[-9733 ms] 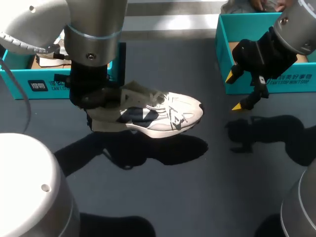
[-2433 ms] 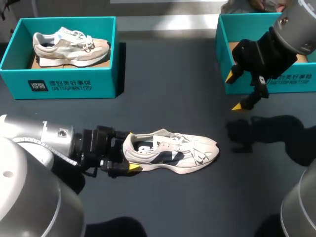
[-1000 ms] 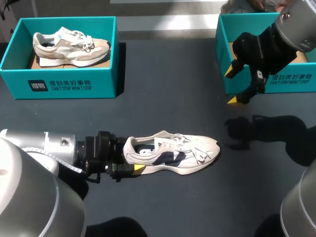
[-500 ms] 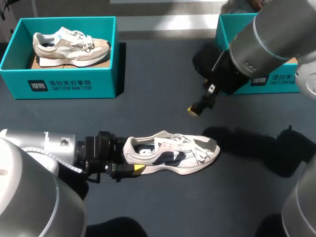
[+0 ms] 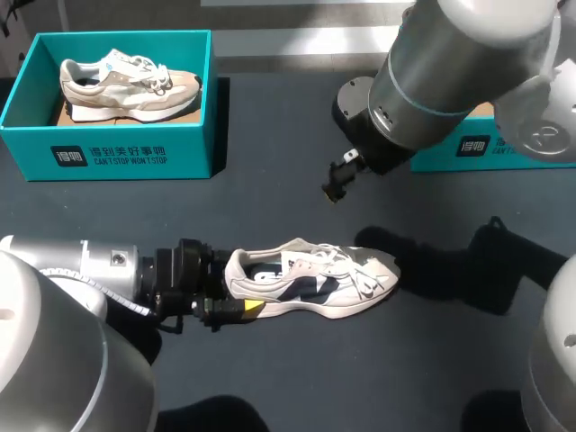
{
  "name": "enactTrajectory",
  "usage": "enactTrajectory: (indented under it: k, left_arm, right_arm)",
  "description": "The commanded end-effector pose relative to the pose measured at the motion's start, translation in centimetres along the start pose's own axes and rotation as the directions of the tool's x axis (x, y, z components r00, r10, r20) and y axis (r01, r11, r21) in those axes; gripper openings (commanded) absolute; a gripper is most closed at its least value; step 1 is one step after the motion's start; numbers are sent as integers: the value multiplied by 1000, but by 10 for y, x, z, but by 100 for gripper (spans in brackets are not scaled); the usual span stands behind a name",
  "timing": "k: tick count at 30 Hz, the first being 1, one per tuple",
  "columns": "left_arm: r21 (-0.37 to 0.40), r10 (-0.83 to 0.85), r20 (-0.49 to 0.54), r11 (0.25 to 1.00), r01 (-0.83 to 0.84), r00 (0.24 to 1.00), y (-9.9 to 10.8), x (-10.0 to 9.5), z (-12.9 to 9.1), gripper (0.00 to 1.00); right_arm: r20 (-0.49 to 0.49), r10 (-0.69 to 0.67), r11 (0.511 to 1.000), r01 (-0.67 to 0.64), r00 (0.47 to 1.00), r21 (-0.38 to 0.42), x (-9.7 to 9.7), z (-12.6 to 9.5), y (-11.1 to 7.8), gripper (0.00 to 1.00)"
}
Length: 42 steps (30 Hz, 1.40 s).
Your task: Take the shoe out of the shoebox, open the shoe tongue, remove and reinsert the insole, then place the shoe into the shoebox
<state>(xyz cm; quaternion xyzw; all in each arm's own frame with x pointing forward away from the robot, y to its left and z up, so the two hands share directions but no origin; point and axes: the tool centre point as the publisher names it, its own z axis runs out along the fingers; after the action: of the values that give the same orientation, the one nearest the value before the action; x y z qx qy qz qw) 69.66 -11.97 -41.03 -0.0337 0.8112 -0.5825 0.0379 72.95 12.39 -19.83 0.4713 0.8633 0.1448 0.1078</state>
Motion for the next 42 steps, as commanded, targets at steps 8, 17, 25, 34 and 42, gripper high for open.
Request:
enactTrajectory:
  k: [8,17,25,34,42]
  left_arm:
    - [-1,-1,3,1000,1,1000,1,1,1,0]
    - [-1,-1,3,1000,1,1000,1,1,1,0]
    - [-1,-1,3,1000,1,1000,1,1,1,0]
    - [-1,-1,3,1000,1,1000,1,1,1,0]
    - [-1,-1,3,1000,1,1000,1,1,1,0]
  right_arm:
    - [277,474,858,-510,836,70,19,44,-5,100]
    - [312,540,821,-571,782,9,53,65,5,100]
    - [339,480,851,-524,809,47,84,85,10,100]
    - [409,457,834,-541,790,112,102,96,-5,100]
    - [439,416,836,-524,796,159,112,113,-22,100]
